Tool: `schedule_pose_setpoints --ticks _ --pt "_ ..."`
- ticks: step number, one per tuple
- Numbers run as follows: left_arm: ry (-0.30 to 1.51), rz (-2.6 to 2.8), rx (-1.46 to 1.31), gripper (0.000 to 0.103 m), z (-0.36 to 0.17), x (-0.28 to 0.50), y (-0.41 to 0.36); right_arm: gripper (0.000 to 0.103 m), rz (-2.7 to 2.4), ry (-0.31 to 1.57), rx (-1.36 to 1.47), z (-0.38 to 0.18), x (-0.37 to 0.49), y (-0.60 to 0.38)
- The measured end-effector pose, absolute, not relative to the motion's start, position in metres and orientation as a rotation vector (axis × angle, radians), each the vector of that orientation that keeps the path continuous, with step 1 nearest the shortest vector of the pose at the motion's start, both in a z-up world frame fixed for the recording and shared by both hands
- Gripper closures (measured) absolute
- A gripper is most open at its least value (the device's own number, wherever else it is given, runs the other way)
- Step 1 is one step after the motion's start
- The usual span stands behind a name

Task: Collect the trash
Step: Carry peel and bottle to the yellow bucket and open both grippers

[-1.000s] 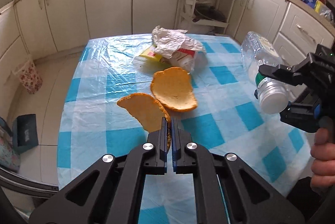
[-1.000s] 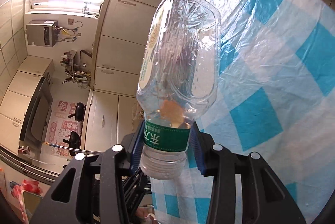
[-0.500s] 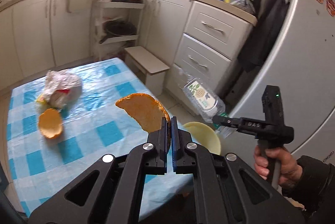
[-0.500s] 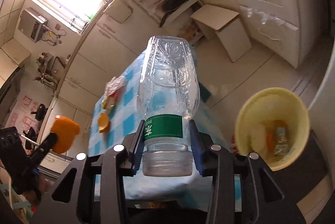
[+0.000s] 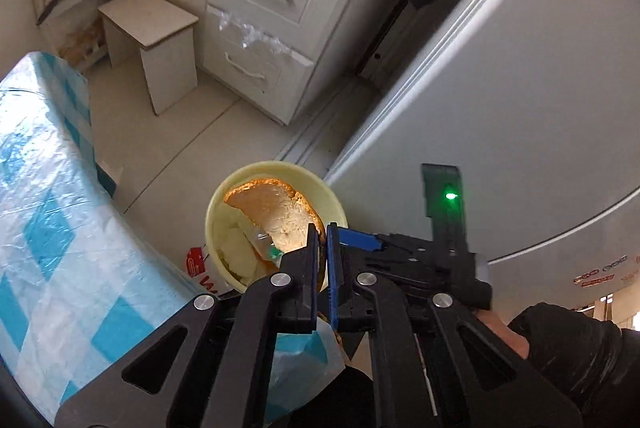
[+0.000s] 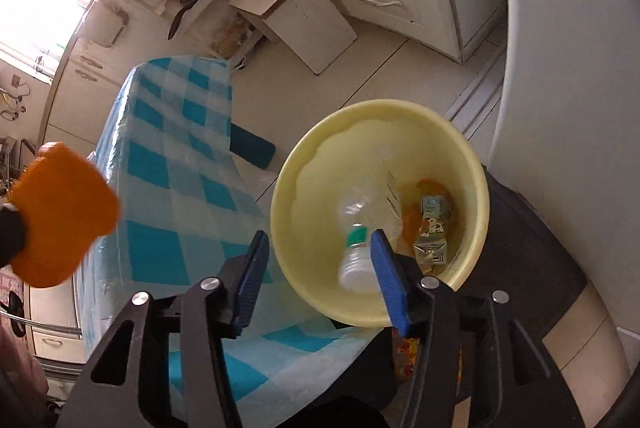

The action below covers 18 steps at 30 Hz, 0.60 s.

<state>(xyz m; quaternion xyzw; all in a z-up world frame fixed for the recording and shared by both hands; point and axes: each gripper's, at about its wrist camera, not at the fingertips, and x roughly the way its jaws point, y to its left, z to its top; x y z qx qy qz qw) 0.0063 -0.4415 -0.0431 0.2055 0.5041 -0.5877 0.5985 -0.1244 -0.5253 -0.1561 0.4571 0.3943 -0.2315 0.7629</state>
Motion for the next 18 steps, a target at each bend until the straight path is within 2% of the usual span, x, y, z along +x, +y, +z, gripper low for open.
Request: schedule_pose_setpoints --ticks 5,7,9,11,13,18 --pt "1.196 -1.323 0.554 0.085 -0.062 -0.01 -0.468 0.039 -0.541 0.788 0.891 -0.122 -0.16 -0.521" --pt "1.13 -1.314 0.553 0.073 -0.045 -0.019 -0.461 0.034 -0.56 0.754 0.835 -0.104 -0.176 -0.514" --pt "1.035 -1.293 0.568 0.049 -0.024 -0.028 -0.447 0.029 -0.574 0.711 0.776 -0.082 -0.189 -0.503" --pt "0.95 -1.269 0.571 0.04 -0.003 -0.038 -0.431 0.028 -0.582 0.665 0.735 -0.063 -0.198 -0.494" --pt "0.879 -1.231 0.567 0.034 0.019 -0.046 -0.412 0.022 -0.588 0.607 0.705 -0.041 -0.206 -0.485" --pt "0.733 -1.078 0.518 0.026 0.06 -0.052 -0.359 0.018 -0.575 0.461 0.613 0.017 -0.221 -0.452"
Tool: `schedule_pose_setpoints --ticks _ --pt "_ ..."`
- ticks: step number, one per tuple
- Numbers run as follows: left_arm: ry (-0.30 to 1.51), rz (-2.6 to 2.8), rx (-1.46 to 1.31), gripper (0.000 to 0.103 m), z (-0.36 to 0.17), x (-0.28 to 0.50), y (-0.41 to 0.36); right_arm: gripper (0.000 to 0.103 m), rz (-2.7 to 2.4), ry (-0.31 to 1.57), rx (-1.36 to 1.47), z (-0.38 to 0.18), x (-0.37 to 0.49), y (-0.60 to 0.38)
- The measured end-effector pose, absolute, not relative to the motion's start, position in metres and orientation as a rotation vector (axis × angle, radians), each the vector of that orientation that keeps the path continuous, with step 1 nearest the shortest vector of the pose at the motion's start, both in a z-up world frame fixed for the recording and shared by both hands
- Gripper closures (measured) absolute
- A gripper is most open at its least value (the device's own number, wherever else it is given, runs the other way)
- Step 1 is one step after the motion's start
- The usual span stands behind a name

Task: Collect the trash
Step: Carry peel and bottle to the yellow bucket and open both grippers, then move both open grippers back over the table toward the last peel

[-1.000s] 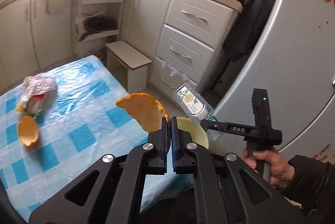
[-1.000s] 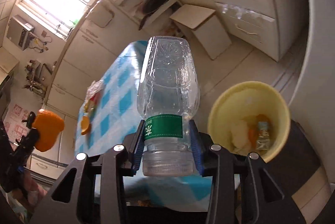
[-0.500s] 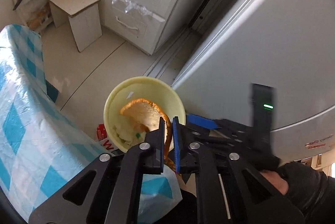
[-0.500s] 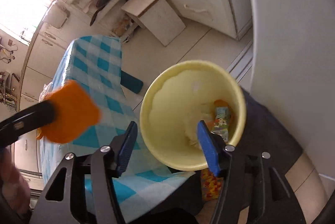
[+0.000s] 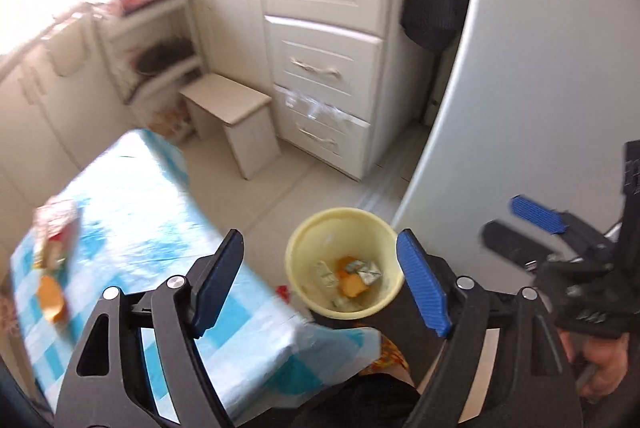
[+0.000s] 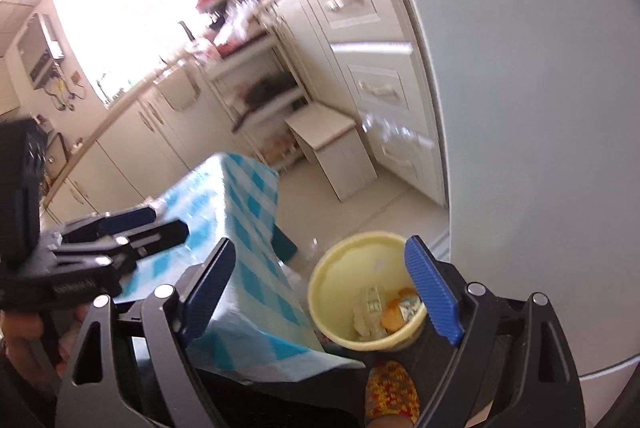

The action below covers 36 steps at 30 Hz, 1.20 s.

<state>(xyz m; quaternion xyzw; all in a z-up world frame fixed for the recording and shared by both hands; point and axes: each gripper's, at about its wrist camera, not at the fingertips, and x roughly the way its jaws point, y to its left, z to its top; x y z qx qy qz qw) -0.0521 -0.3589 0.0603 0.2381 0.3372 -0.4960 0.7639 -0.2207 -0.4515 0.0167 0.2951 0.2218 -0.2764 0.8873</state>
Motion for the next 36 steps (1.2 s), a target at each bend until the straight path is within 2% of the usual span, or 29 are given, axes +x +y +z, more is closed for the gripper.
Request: schedule_pose_setpoints --ticks 4,9,19,36 --pt "0.649 -0.948 0.469 0.02 0.081 -0.054 -0.315 0.011 -0.55 0.375 0.513 0.055 -0.225 -0.416" --pt "0.609 -0.774 0.37 0.016 0.095 -0.051 -0.249 0.01 -0.5 0.312 0.437 0.087 -0.217 -0.374" --pt "0.631 -0.575 0.213 0.01 0.097 -0.047 -0.143 0.008 -0.392 0.335 0.305 0.103 -0.187 -0.303" --pt "0.62 -0.49 0.157 0.008 0.099 -0.045 -0.099 0.008 -0.349 0.371 0.25 0.105 -0.174 -0.271"
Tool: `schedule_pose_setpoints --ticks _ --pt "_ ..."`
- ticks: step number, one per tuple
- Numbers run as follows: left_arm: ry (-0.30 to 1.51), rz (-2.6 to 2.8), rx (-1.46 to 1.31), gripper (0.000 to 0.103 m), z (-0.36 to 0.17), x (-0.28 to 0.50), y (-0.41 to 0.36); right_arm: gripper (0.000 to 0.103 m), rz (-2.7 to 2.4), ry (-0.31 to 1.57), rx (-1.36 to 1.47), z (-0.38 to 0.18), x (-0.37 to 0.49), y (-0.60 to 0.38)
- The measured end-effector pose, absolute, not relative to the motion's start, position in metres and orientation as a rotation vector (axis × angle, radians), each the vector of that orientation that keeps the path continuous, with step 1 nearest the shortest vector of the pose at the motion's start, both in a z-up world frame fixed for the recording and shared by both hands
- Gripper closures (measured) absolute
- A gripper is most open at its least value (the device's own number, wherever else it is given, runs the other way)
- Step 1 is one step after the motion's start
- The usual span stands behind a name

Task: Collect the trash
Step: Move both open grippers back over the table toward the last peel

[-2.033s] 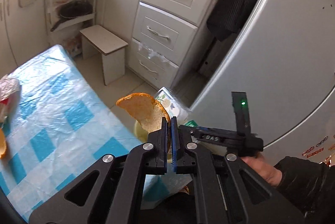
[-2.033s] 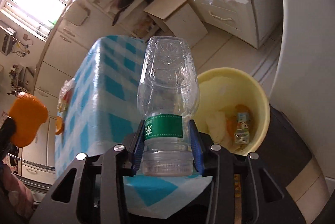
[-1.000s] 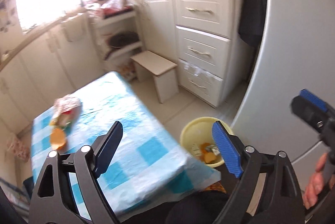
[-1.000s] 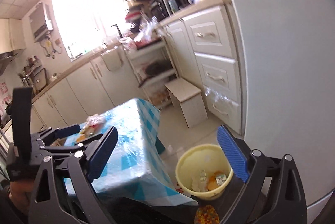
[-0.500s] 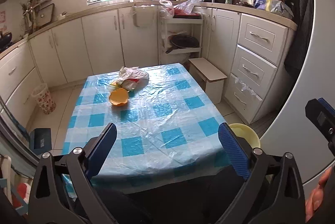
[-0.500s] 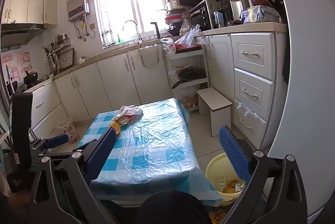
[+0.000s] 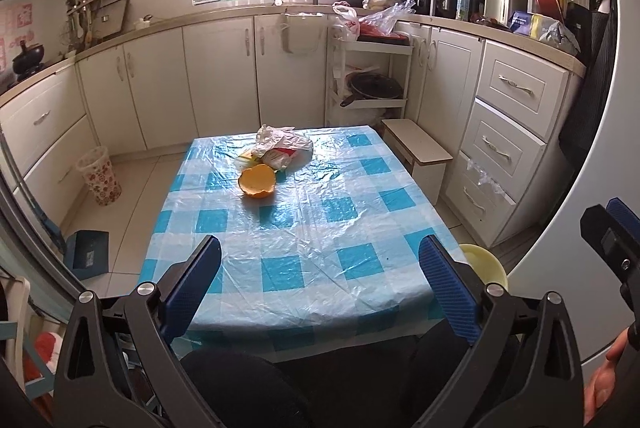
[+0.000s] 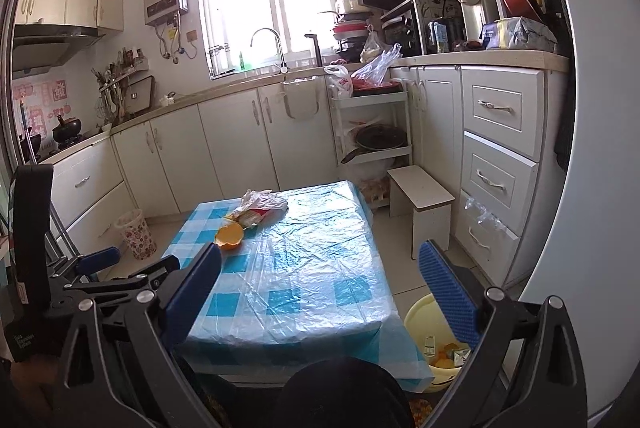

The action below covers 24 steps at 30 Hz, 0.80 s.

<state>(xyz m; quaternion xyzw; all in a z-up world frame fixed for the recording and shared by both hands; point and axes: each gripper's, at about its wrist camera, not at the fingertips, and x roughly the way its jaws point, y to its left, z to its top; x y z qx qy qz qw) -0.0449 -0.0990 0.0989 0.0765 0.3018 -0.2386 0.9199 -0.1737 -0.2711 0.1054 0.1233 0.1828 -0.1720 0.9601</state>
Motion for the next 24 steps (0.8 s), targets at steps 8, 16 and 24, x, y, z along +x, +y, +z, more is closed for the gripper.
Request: schedule_pose_setpoints --ticks 8,16,24 --pt "0.615 -0.479 0.166 0.008 0.1 -0.049 -0.098 0.008 -0.342 0.379 0.245 0.106 -0.174 -0.266" --pt "0.606 -0.458 0.169 0.008 0.101 -0.051 -0.092 0.008 -0.334 0.38 0.232 0.107 -0.175 -0.26" --pt "0.619 -0.436 0.17 0.008 0.096 -0.042 -0.086 0.008 -0.317 0.404 0.224 0.101 -0.166 -0.256"
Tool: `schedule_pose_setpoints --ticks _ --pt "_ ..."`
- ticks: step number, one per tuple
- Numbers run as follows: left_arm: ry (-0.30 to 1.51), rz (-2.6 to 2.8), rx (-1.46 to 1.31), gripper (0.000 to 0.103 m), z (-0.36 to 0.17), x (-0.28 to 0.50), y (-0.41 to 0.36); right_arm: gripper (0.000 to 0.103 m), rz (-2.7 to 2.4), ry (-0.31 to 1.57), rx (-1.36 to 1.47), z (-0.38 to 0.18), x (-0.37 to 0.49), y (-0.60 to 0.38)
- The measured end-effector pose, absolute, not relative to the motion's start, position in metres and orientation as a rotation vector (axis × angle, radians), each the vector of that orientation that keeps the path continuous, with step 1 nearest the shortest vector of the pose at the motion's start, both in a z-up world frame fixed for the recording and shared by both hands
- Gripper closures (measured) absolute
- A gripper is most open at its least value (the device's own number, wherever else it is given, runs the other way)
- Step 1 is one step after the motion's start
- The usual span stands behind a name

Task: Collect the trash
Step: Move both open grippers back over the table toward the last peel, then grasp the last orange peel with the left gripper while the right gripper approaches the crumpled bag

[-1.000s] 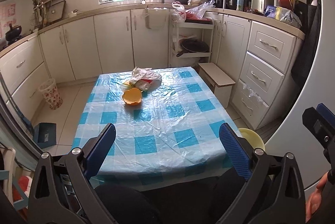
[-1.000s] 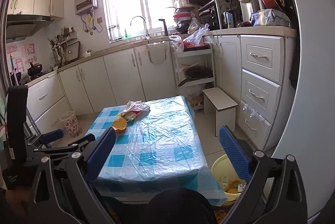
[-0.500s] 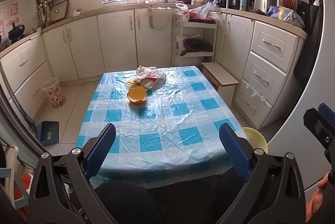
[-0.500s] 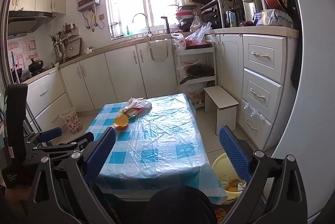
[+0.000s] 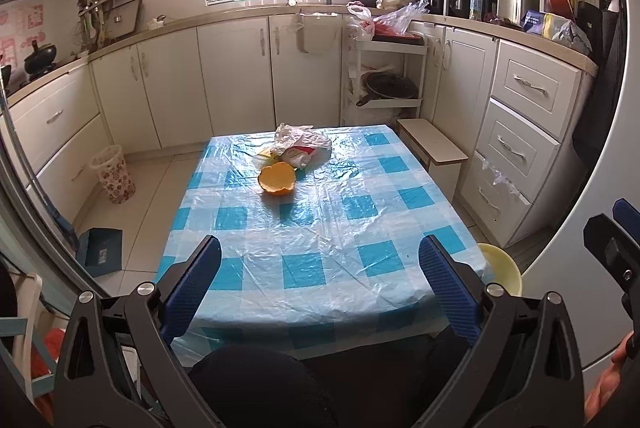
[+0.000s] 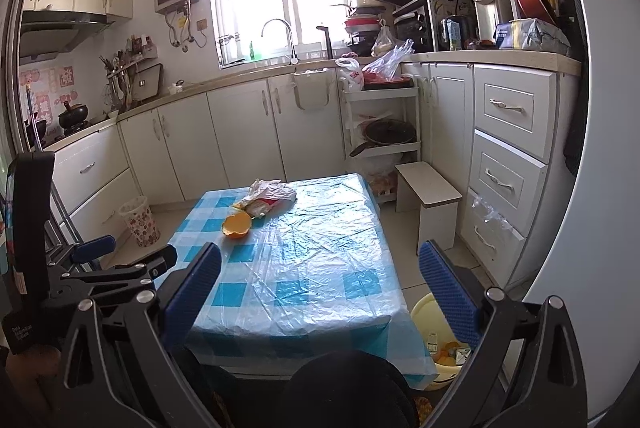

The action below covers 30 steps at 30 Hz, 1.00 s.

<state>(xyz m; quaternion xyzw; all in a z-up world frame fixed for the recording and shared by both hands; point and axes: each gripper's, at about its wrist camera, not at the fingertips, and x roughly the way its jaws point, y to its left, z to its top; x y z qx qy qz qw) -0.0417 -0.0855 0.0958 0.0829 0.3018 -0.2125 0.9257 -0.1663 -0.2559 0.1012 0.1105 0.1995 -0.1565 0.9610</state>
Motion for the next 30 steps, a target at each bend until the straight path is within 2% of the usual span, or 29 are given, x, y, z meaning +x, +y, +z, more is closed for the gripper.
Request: schedule_pose_setpoints --ticks 7,13,22,26,30 --pt "0.636 -0.428 0.194 0.008 0.079 -0.01 -0.066 0.008 -0.276 0.417 0.225 0.099 -0.137 -0.262" --pt "0.692 -0.423 0.177 0.008 0.047 0.059 -0.041 0.008 -0.206 0.445 0.234 0.092 -0.076 -0.265" --pt "0.75 -0.573 0.282 0.008 -0.004 0.149 -0.09 0.008 -0.153 0.517 0.354 0.059 0.009 -0.272" --pt "0.859 -0.588 0.127 0.008 -0.016 0.197 -0.096 0.008 -0.14 0.554 0.397 0.038 0.023 -0.276" --pt "0.878 -0.511 -0.007 0.008 -0.023 0.247 -0.091 0.008 -0.151 0.59 0.446 0.023 0.034 -0.292"
